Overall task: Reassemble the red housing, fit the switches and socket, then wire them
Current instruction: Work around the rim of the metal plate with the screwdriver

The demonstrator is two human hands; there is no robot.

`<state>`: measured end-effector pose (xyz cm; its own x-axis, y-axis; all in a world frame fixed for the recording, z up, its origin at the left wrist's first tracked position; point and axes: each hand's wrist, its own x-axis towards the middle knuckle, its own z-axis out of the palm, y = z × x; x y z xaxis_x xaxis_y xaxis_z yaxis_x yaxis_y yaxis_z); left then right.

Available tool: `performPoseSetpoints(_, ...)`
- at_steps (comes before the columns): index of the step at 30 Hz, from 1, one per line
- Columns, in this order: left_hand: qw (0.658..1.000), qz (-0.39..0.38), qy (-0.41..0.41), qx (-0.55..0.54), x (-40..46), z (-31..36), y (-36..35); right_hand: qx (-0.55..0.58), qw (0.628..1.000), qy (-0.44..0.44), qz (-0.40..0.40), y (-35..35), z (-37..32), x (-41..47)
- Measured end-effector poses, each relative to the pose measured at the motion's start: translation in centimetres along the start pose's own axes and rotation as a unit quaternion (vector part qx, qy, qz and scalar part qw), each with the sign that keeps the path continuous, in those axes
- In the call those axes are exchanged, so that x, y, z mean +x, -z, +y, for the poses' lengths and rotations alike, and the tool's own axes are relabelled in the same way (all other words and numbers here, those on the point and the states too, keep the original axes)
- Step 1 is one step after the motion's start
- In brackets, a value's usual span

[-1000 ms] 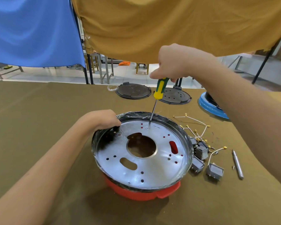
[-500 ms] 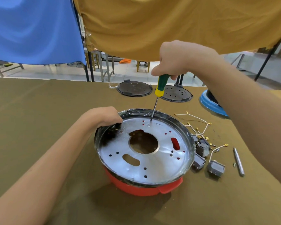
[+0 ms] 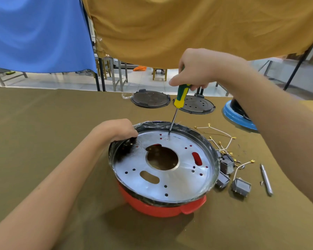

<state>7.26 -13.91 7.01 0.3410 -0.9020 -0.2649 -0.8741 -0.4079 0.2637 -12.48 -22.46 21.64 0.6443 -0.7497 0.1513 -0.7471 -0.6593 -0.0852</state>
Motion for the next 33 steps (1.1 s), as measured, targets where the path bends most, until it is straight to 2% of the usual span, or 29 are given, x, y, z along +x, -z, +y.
performPoseSetpoints(2, 1.0, 0.002, -0.001, 0.001, -0.1, 0.1, 0.0, 0.057, 0.996, 0.026, -0.057, 0.7, 0.3, -0.3)
performPoseSetpoints(3, 1.0, 0.001, -0.001, 0.001, 0.0, 0.1, 0.0, 0.077, 0.994, 0.042, -0.06, 0.8, 0.5, -0.5)
performPoseSetpoints(6, 1.0, 0.006, 0.0, 0.008, 0.1, 0.0, 0.0, 0.074, 0.995, 0.069, 0.001, 0.1, 0.8, -0.7)
performPoseSetpoints(12, 1.0, 0.026, 0.003, 0.008, 0.4, 0.1, -0.4, -0.026, 0.995, 0.006, 0.092, -1.3, 0.0, -0.2)
performPoseSetpoints(16, 0.999, 0.034, 0.008, 0.001, 0.4, 0.0, -0.5, 0.041, 0.998, 0.034, -0.028, 0.1, 0.5, -0.9)
performPoseSetpoints(17, 0.999, 0.035, 0.009, -0.001, 0.4, 0.1, -0.5, 0.071, 0.996, 0.048, -0.037, 0.2, 0.7, -1.1)
performPoseSetpoints(21, 0.999, 0.034, 0.01, -0.006, 0.5, -0.1, -0.6, 0.098, 0.992, 0.082, 0.02, -0.5, 0.6, -0.9)
performPoseSetpoints(28, 0.999, 0.031, 0.0, 0.004, 0.7, -0.1, -0.7, -0.006, 0.995, 0.009, 0.099, -1.5, -0.1, -0.1)
performPoseSetpoints(30, 0.999, 0.032, -0.001, 0.004, 0.7, -0.1, -0.7, 0.0, 0.998, 0.004, 0.07, -1.0, 0.3, -0.4)
performPoseSetpoints(33, 0.999, 0.034, 0.0, 0.0, 0.8, -0.2, -0.7, 0.087, 0.995, 0.047, -0.016, -0.4, 1.0, -1.0)
